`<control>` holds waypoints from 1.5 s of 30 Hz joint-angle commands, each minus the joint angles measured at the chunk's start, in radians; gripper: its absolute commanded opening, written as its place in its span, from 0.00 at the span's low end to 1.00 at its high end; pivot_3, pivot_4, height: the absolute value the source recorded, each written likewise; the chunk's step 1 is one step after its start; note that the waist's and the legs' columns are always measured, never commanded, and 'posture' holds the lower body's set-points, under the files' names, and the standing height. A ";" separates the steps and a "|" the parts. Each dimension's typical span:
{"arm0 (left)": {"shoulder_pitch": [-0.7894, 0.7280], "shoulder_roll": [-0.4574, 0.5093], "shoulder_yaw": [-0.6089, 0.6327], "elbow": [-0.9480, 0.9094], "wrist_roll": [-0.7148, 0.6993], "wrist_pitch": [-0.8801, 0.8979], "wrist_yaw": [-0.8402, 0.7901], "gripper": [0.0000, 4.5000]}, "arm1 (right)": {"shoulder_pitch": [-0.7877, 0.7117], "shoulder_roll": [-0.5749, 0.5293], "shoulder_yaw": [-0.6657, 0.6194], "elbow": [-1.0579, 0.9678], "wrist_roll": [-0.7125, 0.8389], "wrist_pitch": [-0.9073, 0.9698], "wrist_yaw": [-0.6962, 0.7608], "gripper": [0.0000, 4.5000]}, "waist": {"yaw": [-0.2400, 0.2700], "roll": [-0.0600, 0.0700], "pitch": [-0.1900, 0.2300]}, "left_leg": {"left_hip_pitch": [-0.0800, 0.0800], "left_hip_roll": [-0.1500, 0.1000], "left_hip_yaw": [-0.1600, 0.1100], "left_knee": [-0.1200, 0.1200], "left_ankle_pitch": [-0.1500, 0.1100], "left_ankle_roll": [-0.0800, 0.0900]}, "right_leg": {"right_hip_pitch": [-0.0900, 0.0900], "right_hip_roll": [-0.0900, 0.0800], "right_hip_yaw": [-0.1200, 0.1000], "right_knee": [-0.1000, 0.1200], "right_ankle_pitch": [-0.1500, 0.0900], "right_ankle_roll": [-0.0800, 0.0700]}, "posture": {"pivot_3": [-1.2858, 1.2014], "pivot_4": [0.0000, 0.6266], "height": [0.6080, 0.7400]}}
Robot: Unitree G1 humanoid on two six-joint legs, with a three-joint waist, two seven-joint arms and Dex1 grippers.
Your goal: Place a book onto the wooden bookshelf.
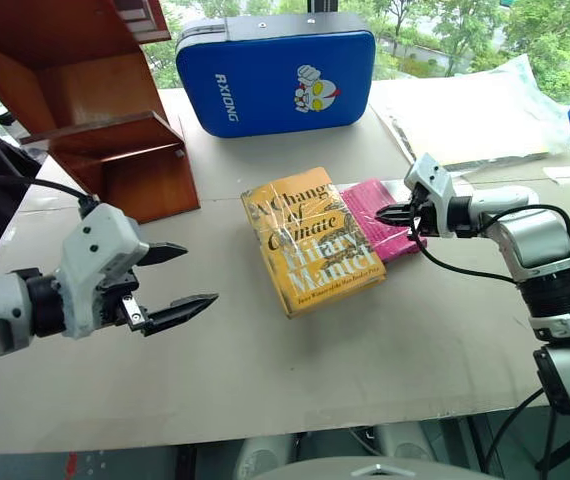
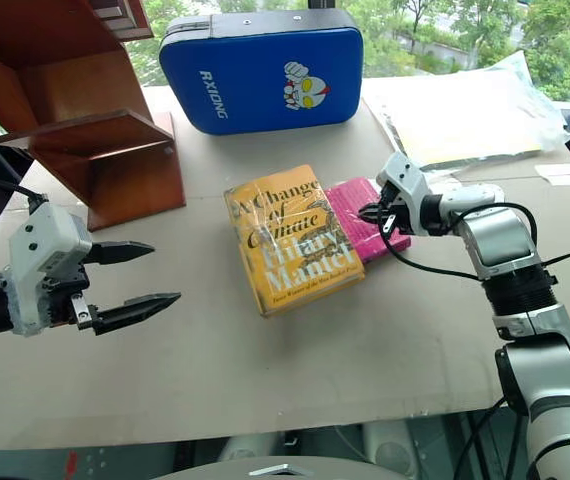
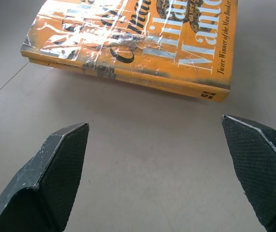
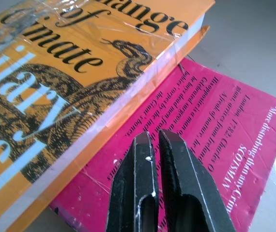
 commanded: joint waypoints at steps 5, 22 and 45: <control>-0.010 0.016 0.009 0.002 0.018 -0.018 -0.011 1.00 | 0.040 0.039 0.047 -0.108 0.016 0.016 0.010 0.02 | 0.000 0.000 0.000 | 0.000 0.000 0.000 0.000 0.000 0.000 | 0.000 0.000 0.000 0.000 0.000 0.000 | 0.52 0.24 1.00; 0.117 -0.171 -0.175 0.057 0.078 -0.001 0.124 1.00 | 0.241 -0.103 -0.198 -0.431 0.129 -0.067 -0.019 0.02 | 0.015 0.000 0.000 | -0.001 0.000 0.000 0.000 -0.001 0.001 | 0.000 -0.001 0.000 0.000 0.000 0.000 | 0.52 0.24 1.00; -0.592 -0.580 -0.449 0.997 -0.200 0.380 0.178 1.00 | 0.877 -0.241 -0.673 -0.926 0.567 0.074 -0.074 0.98 | 0.054 -0.005 -0.004 | 0.002 -0.001 -0.004 0.008 0.000 0.002 | 0.008 0.000 -0.006 0.001 0.001 0.000 | 0.52 0.24 1.00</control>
